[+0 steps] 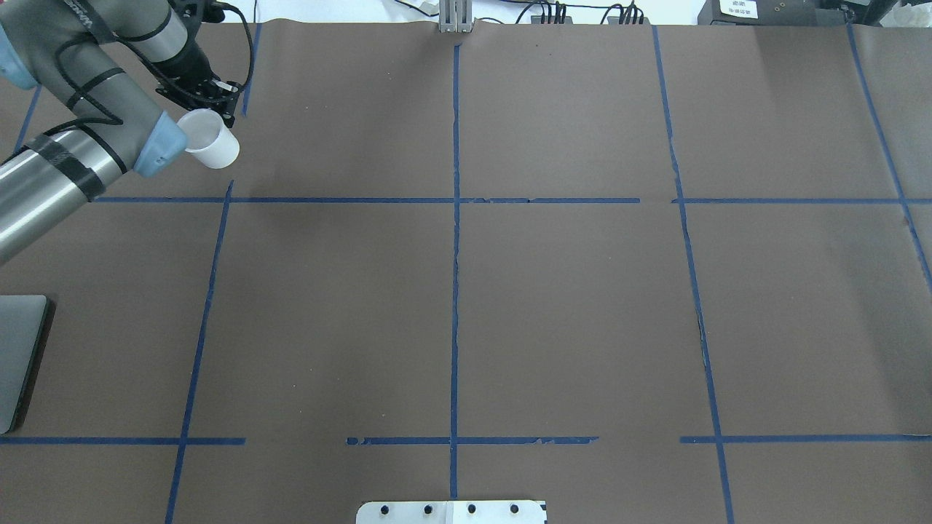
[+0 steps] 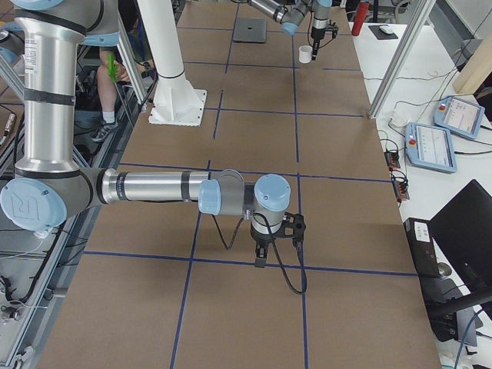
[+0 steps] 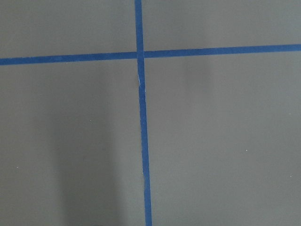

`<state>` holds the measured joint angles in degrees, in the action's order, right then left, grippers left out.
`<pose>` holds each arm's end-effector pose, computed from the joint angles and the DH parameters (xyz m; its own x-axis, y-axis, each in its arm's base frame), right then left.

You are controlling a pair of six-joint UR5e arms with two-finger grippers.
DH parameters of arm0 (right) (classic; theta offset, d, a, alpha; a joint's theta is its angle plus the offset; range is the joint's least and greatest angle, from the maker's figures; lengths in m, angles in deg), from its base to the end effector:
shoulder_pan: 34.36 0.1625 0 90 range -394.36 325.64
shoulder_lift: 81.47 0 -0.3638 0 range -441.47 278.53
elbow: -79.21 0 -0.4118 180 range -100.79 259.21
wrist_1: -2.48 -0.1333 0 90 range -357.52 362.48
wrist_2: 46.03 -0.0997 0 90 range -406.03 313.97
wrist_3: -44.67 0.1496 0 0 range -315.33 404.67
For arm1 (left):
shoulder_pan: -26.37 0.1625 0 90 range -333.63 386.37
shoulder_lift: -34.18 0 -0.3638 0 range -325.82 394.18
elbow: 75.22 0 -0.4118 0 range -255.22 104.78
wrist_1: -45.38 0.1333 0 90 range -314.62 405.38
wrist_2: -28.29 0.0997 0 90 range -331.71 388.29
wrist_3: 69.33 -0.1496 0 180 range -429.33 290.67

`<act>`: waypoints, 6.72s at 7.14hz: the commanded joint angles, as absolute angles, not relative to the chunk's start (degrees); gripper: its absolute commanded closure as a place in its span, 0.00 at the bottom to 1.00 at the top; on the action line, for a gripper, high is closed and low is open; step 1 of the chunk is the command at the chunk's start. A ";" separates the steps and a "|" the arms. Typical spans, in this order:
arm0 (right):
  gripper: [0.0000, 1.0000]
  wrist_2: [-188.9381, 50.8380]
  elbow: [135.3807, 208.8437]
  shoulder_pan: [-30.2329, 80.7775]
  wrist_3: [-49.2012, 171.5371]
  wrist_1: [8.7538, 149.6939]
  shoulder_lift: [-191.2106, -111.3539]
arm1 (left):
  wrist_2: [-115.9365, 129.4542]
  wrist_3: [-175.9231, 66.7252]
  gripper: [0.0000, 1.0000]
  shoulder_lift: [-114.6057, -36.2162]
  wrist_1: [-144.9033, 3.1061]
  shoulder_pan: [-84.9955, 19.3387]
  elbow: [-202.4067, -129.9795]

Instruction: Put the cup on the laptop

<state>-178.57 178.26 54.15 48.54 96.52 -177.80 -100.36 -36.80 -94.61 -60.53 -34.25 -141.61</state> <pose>0.0200 -0.4690 0.6170 0.7370 0.0639 0.6728 -0.0238 0.9974 -0.0686 0.3435 -0.6914 0.3868 0.6663 0.1587 -0.7286 -0.0733 0.9863 0.1478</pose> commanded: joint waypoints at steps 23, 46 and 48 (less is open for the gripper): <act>0.00 -178.57 178.26 54.15 48.53 96.52 -177.80 | -100.55 -33.12 0.82 -39.64 -89.00 -40.17 -161.09; 0.00 -178.57 178.26 54.15 48.53 96.52 -177.80 | -107.50 -74.34 0.00 -52.65 -42.86 -65.39 -169.27; 0.00 -178.57 178.26 54.15 48.53 96.52 -177.80 | -107.32 -74.69 0.00 -52.91 -42.95 -65.39 -169.35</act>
